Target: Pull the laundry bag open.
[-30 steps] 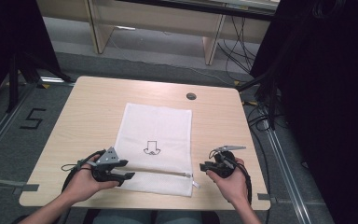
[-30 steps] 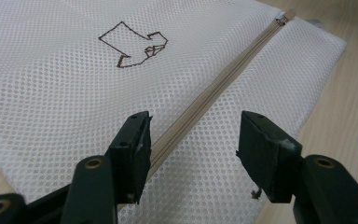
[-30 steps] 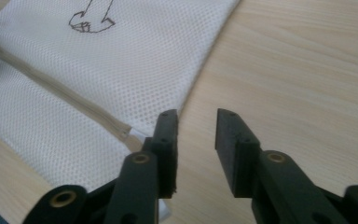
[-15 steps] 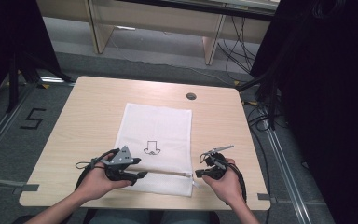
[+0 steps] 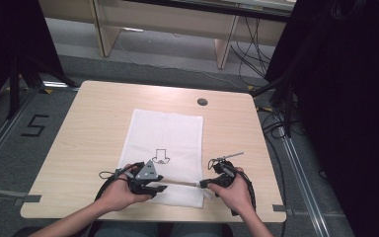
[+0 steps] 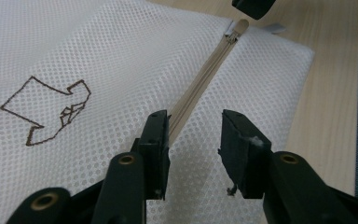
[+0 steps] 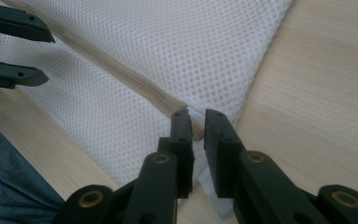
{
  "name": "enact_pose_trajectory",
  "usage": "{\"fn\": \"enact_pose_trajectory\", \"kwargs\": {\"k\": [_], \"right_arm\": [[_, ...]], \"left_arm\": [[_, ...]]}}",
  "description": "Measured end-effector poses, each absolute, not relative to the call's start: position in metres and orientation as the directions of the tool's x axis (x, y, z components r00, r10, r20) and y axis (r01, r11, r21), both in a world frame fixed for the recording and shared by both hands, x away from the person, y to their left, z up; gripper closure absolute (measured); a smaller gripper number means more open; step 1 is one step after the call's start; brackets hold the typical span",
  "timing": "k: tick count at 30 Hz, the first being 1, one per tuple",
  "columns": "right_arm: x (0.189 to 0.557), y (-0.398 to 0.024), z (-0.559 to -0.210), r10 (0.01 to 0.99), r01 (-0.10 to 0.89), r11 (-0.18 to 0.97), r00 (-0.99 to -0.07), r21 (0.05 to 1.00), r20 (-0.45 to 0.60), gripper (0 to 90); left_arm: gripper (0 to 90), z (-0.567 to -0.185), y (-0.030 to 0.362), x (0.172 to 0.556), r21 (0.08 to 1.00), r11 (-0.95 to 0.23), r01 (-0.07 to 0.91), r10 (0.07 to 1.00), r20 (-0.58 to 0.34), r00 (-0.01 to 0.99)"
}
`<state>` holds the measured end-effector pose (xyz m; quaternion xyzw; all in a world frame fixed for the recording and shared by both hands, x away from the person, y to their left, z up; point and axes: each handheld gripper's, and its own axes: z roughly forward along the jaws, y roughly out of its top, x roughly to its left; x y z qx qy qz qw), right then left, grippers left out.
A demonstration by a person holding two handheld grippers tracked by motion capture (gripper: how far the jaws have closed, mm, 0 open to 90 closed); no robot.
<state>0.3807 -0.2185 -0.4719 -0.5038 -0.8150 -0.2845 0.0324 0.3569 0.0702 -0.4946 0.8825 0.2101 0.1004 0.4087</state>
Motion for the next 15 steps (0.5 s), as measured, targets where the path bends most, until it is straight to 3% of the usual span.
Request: {"fn": "enact_pose_trajectory", "kwargs": {"k": [7, 12, 15], "right_arm": [[0.383, -0.216, -0.475, 0.820, 0.862, 0.301, -0.452, 0.408, 0.351, 75.6], [0.384, -0.211, -0.474, 0.811, 0.860, 0.305, -0.460, 0.410, 0.362, 84.0], [0.380, -0.207, -0.469, 0.820, 0.885, 0.272, -0.418, 0.378, 0.391, 85.8]], "left_arm": [[67.5, -0.507, 0.071, 0.360, 0.720, -0.628, 0.295, 0.436, 0.012, 0.900], [68.7, -0.510, 0.067, 0.361, 0.705, -0.641, 0.304, 0.442, 0.015, 0.897], [68.9, -0.510, 0.066, 0.359, 0.710, -0.634, 0.307, 0.443, 0.007, 0.897]]}}
